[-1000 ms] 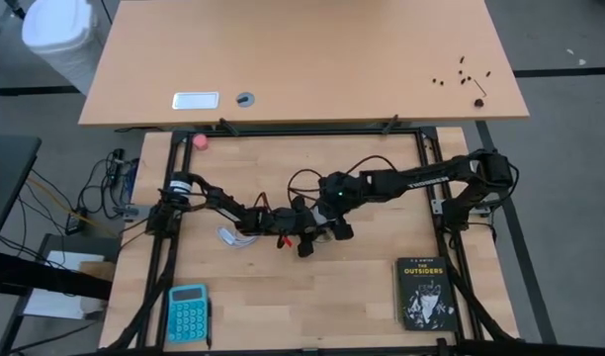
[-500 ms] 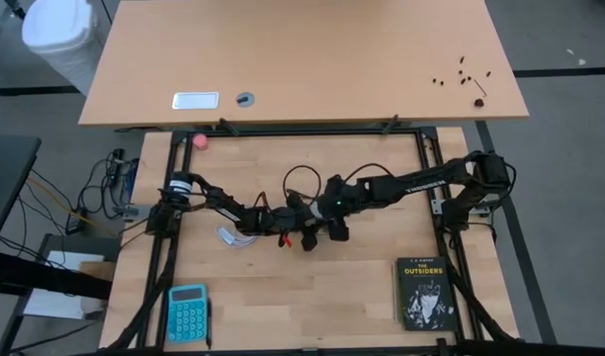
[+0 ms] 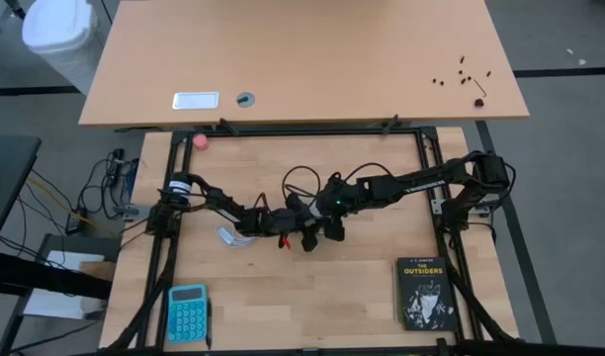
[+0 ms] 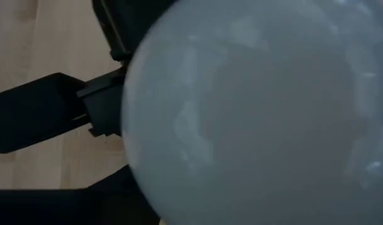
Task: Screw lightbulb
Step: Insert the white lightbulb into the silver lamp
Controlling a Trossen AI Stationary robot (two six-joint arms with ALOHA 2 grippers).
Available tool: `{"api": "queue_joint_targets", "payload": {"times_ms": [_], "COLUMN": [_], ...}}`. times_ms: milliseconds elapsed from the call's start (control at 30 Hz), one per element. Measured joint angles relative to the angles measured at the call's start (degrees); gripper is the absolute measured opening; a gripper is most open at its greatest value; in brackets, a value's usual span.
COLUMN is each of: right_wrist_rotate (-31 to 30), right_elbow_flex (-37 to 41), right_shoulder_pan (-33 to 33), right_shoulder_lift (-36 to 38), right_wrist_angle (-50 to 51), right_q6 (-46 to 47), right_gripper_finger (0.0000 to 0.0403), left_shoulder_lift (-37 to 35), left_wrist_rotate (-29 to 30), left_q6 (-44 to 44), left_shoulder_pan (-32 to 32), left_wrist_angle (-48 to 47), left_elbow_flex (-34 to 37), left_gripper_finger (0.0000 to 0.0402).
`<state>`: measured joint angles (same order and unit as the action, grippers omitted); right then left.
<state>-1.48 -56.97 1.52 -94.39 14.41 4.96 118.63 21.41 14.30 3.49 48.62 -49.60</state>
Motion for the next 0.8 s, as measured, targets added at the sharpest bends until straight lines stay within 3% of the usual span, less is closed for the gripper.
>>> {"api": "queue_joint_targets", "payload": {"times_ms": [367,800], "right_wrist_rotate": [1.7,2.3], "right_elbow_flex": [-0.1,1.8], "right_shoulder_pan": [-0.1,0.0], "right_shoulder_lift": [1.4,6.7], "right_wrist_angle": [0.2,6.7], "right_q6": [-2.0,-4.1], "right_gripper_finger": [0.0321,0.0327], "left_shoulder_lift": [0.0,0.0], "left_wrist_rotate": [0.2,0.2], "left_q6": [1.0,1.0], "left_shoulder_pan": [0.0,0.0], "left_wrist_angle": [-0.5,-0.9], "left_elbow_flex": [0.0,0.0], "left_gripper_finger": [0.0207,0.0207]}}
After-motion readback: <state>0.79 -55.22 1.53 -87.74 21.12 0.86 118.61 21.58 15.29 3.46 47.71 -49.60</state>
